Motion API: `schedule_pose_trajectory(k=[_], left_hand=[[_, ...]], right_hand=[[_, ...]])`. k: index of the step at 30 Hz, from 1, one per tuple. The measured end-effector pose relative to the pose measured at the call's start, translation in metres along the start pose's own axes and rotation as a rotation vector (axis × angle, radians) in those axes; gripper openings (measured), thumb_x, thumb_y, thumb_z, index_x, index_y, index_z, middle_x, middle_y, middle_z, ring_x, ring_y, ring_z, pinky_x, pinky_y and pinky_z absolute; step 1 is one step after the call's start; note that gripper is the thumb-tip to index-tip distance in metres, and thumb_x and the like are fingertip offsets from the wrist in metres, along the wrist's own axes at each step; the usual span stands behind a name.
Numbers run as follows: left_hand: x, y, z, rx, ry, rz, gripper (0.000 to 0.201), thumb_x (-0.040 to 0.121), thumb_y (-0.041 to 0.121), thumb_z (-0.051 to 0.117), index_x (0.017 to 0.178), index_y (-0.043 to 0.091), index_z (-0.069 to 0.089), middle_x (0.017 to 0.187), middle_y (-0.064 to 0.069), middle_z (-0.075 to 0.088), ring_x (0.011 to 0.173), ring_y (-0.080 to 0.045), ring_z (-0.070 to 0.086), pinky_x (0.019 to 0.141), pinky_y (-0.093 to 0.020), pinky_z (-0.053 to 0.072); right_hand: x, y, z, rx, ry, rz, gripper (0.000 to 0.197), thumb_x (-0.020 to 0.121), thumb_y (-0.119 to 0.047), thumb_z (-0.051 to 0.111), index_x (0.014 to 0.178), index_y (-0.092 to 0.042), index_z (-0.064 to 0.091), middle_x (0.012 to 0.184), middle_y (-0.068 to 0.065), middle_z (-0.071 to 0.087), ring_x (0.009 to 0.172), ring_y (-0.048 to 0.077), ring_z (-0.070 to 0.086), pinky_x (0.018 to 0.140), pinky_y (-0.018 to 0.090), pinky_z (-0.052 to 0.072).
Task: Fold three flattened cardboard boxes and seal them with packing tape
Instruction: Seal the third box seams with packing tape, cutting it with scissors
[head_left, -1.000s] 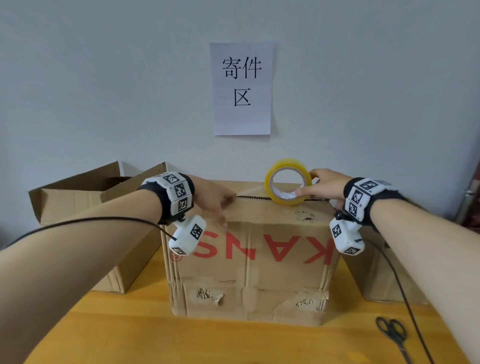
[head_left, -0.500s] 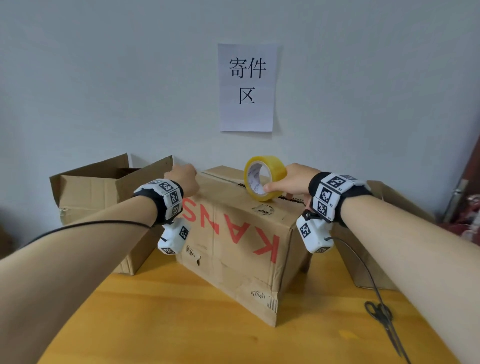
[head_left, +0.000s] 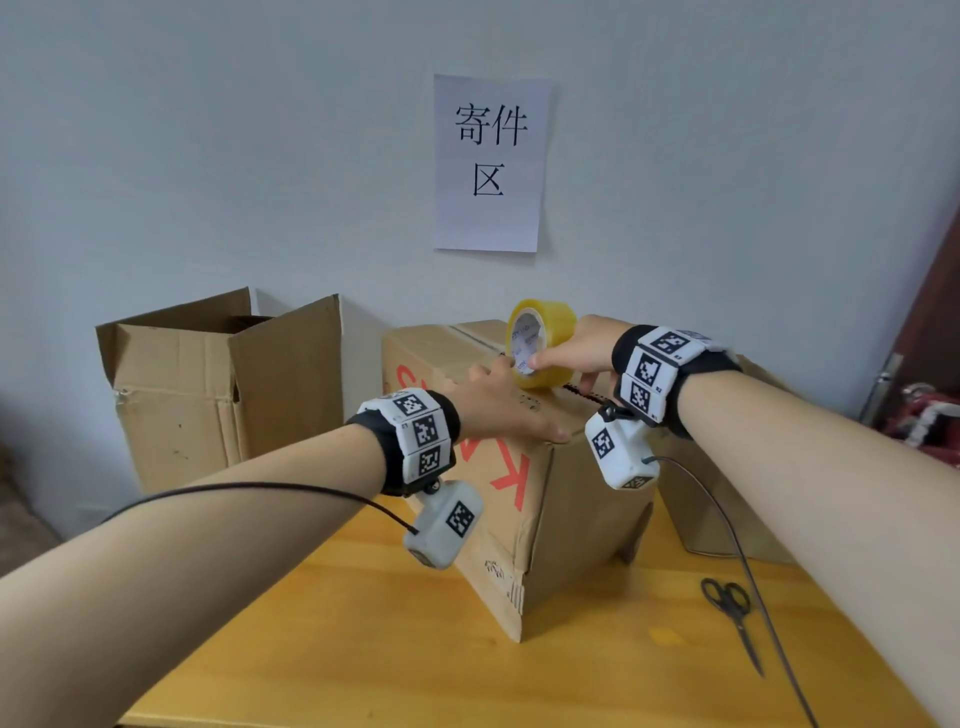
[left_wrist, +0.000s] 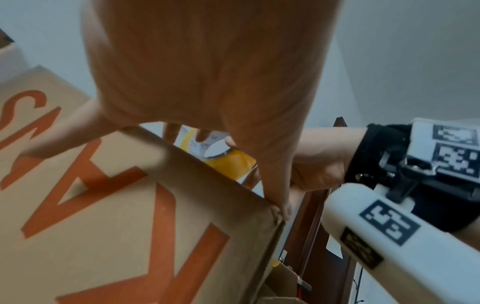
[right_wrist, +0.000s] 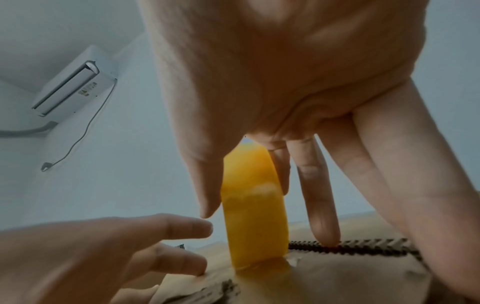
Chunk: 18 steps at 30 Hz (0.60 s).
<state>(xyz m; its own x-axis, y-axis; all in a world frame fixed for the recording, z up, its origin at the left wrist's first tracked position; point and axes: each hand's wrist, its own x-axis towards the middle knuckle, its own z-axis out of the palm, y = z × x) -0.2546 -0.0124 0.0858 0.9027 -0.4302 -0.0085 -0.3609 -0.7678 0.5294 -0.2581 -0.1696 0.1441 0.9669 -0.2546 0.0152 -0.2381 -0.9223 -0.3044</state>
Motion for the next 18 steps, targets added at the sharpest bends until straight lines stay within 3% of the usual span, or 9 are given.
schedule_pose_trajectory(k=[3,8,10,12,14,18], left_hand=[[0.004,-0.003,0.001,-0.002,0.0,0.017,0.142,0.034,0.081,0.07,0.155,0.031,0.015,0.151,-0.008,0.032,0.136,-0.032,0.039,0.103,-0.05,0.046],[0.007,-0.012,-0.007,0.025,0.022,0.057,0.115,0.065,0.063,0.079,0.154,0.021,0.019,0.143,-0.01,0.044,0.129,-0.03,0.045,0.102,-0.047,0.046],[0.008,-0.017,-0.007,0.048,-0.013,0.093,0.117,0.064,0.067,0.077,0.154,0.027,0.015,0.145,-0.011,0.042,0.134,-0.033,0.039,0.105,-0.051,0.044],[0.008,-0.022,-0.004,0.14,-0.07,0.14,0.124,0.063,0.071,0.075,0.157,0.032,0.004,0.156,-0.01,0.029,0.147,-0.035,0.017,0.114,-0.058,0.031],[0.009,-0.027,-0.004,0.203,-0.099,0.176,0.126,0.069,0.064,0.078,0.158,0.03,-0.004,0.161,-0.005,0.02,0.152,-0.03,0.002,0.118,-0.057,0.023],[0.021,-0.045,-0.02,0.212,-0.115,0.141,0.131,0.061,0.064,0.079,0.157,0.033,-0.006,0.163,-0.004,0.02,0.152,-0.025,0.01,0.119,-0.05,0.028]], right_hand=[[-0.002,0.001,-0.003,-0.061,0.048,0.009,0.061,0.078,-0.065,0.071,0.109,-0.015,0.059,0.09,0.007,0.073,0.072,0.021,0.067,0.064,0.03,0.051],[0.004,0.002,-0.002,-0.015,0.045,0.024,0.06,0.076,-0.067,0.072,0.1,-0.014,0.055,0.09,0.009,0.071,0.062,0.022,0.064,0.061,0.029,0.051],[0.008,0.0,0.0,0.019,0.048,0.014,0.061,0.075,-0.069,0.071,0.1,-0.015,0.056,0.091,0.009,0.071,0.064,0.021,0.065,0.064,0.03,0.053],[0.01,-0.004,0.001,0.038,0.038,-0.001,0.063,0.075,-0.07,0.071,0.103,-0.016,0.057,0.091,0.007,0.072,0.067,0.02,0.067,0.068,0.031,0.055],[0.011,-0.007,0.0,0.052,0.027,0.006,0.064,0.073,-0.069,0.073,0.105,-0.016,0.056,0.089,0.007,0.073,0.066,0.021,0.069,0.068,0.031,0.056],[0.019,-0.006,0.002,0.095,0.007,0.055,0.07,0.068,-0.066,0.08,0.109,-0.017,0.051,0.083,0.009,0.076,0.066,0.025,0.073,0.066,0.037,0.061]])
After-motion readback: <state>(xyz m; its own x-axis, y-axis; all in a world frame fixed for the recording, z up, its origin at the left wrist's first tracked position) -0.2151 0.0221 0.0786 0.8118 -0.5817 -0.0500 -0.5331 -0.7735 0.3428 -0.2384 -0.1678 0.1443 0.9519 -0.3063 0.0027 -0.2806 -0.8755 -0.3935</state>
